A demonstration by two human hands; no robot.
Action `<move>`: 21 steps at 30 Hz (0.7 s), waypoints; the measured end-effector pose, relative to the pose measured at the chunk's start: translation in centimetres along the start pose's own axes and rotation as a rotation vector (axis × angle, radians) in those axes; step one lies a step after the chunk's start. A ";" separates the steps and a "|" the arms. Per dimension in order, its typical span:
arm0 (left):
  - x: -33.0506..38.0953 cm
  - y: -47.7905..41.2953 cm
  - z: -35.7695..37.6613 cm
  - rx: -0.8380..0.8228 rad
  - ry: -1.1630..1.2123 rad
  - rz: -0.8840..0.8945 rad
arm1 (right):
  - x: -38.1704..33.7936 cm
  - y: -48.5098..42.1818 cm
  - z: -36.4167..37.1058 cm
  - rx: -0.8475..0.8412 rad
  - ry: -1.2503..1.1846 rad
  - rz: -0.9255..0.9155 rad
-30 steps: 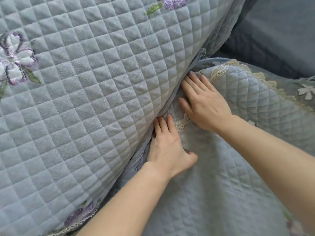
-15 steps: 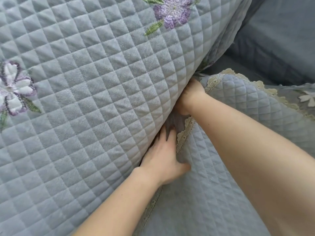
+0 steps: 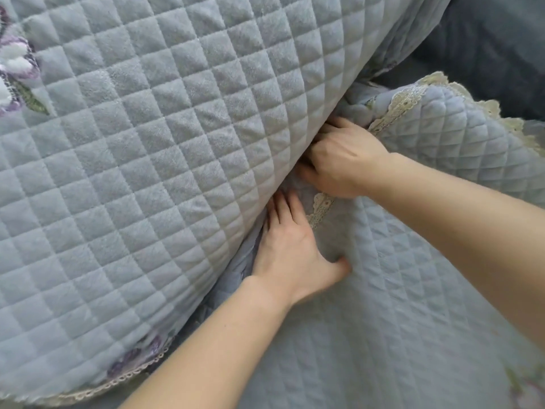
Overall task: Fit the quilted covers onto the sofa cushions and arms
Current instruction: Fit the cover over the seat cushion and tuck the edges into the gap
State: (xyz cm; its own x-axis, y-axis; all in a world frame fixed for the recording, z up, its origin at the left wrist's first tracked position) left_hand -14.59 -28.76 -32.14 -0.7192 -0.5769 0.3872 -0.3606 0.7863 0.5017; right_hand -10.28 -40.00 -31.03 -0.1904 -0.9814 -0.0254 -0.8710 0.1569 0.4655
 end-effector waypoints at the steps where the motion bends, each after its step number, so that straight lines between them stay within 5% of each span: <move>1: -0.3 -0.2 -0.2 0.000 0.051 0.002 | -0.1 -0.4 0.2 -0.022 0.006 0.003; 9: -2.6 -2.0 -0.6 0.046 0.372 -0.081 | -0.1 -3.5 2.5 -0.194 0.021 0.110; 21: -2.9 8.2 1.2 0.150 0.146 -0.233 | -4.8 1.6 0.5 -0.041 0.056 -0.053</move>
State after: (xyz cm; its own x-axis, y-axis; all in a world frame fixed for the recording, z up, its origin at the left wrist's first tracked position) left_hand -16.16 -20.43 -30.04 -0.5177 -0.7627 0.3876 -0.5975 0.6466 0.4743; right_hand -10.96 -35.01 -30.62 -0.1180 -0.9930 -0.0018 -0.8596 0.1013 0.5008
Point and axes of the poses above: each hand's wrist, its own y-axis away from the middle knuckle, its own z-axis out of the palm, x = y × z, the point moved 9 cm from there along -y, towards the middle knuckle, and after that the axes turned 2 degrees about -y, right-handed, at the moved point
